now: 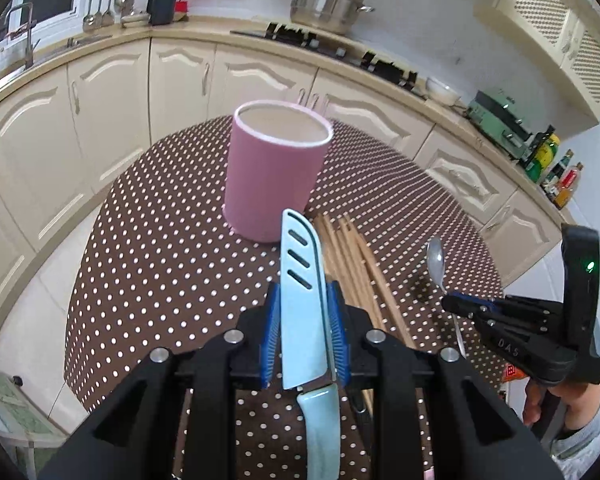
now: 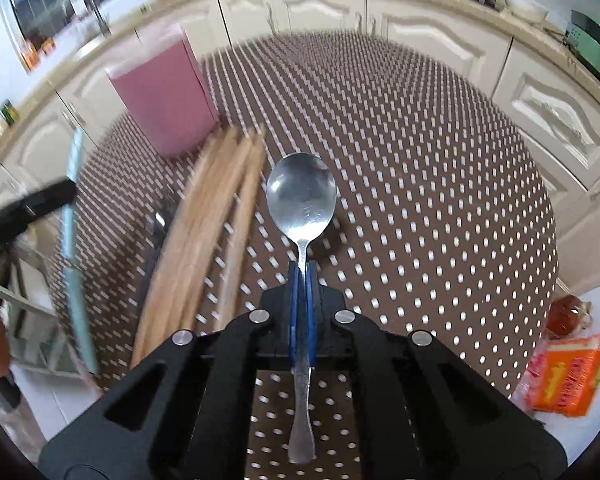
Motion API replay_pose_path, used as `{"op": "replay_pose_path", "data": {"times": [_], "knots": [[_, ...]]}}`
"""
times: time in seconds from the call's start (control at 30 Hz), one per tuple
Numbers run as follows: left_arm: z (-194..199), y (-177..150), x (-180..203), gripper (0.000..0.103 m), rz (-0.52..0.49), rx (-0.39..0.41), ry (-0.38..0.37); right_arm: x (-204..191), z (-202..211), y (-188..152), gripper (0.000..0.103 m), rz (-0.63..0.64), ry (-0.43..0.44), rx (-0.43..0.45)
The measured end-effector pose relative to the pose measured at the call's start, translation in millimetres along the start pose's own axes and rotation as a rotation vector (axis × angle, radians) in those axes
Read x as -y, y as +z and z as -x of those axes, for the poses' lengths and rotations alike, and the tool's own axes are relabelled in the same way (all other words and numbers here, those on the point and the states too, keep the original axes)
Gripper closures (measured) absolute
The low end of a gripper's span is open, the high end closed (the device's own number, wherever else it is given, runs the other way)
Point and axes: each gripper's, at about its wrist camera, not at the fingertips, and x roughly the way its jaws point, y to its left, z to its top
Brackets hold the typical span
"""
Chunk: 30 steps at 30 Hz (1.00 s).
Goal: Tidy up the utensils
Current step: 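Lift knife and spoon and lower both into the pink holder, then release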
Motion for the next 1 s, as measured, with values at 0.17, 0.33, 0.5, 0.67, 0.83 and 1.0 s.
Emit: {"op": "replay_pose_path", "data": {"times": [0.17,0.33,0.5,0.67,0.83,1.0], "knots": [[15,5,10,0.08,-0.032,0.06,-0.038,-11,28,14,0.099,-0.005,0.09,0.116],[30,9,16,0.08,-0.051,0.116,-0.065,-21,42,26,0.099,-0.004,0.157,0.192],[47,17,20,0.08,-0.07,0.174,-0.061,-27,44,43,0.099,-0.004,0.202,0.251],[61,33,22,0.08,-0.075,0.225,-0.069,-33,50,66,0.099,-0.012,0.231,0.345],[82,54,24,0.08,-0.091,0.288,-0.073,-40,51,92,0.099,-0.018,0.255,0.428],[109,84,26,0.08,-0.104,0.388,-0.062,-44,47,118,0.099,-0.045,0.257,0.528]]}}
